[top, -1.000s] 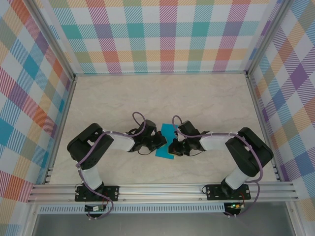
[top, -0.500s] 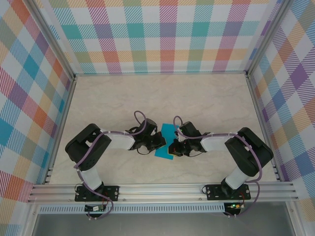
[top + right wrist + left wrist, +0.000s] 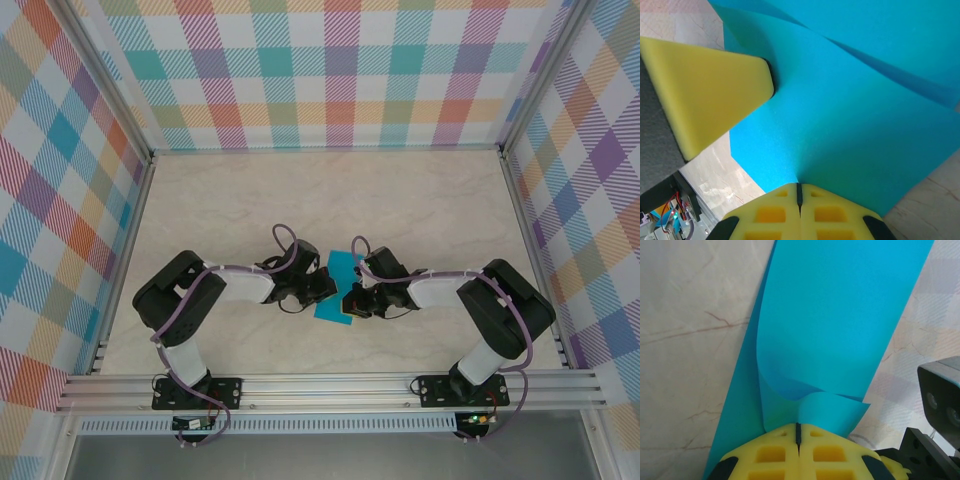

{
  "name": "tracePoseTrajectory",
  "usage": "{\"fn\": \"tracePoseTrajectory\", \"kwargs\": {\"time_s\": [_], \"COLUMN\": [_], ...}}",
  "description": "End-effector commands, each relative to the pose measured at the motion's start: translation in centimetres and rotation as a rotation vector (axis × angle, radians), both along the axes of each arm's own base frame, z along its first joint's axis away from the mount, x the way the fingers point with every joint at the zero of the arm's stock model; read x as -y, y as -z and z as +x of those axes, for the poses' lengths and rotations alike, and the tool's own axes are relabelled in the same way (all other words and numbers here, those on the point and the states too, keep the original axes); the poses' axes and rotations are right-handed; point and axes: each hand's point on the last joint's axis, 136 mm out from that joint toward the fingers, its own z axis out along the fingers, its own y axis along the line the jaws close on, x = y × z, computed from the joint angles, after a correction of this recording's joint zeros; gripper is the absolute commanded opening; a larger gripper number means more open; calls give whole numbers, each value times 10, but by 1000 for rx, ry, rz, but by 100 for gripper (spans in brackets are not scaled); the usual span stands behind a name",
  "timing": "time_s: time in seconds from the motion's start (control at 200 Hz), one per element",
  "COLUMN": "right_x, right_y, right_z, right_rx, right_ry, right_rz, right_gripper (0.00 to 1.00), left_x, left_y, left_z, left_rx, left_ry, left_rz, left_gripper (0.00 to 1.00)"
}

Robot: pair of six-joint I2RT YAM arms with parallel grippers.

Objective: Fold a paper plane with a square sheet of paper (pick it up from the middle)
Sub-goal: Fold the triangle a second time at the center of the table.

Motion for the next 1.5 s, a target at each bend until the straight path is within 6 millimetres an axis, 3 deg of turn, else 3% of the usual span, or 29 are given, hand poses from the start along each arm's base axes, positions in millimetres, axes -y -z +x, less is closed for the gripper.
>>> {"fn": "tracePoseTrajectory", "kwargs": {"time_s": [0.0, 0.295, 0.58, 0.855, 1.015, 1.26, 1.495], "right_x": [38, 39, 37, 35, 31, 28, 27], "right_y": [42, 43, 43, 43, 42, 37, 34], "right_z": [-36, -39, -38, -38, -34, -28, -25], "right_rx": [-132, -135, -139, -146, -141, -131, -123], "right_ry": [-12, -28, -23, -29, -28, -27, -19], "right_rz": [-199, -199, -188, -176, -171, -170, -168], "right_gripper": [2, 1, 1, 2, 2, 2, 3], "left_x": [-14, -23, -45, -49, -46, -33, -16], "left_y": [9, 11, 15, 3, -20, -58, -39], "left_z": [18, 36, 44, 59, 63, 43, 20], "left_rx": [5, 1, -5, 14, 50, 94, 58], "left_ry": [-52, -74, -102, -95, -90, -26, 38], "left_rz": [52, 62, 81, 70, 33, -49, -53], "left_gripper": [0, 0, 0, 0, 0, 0, 0]}}
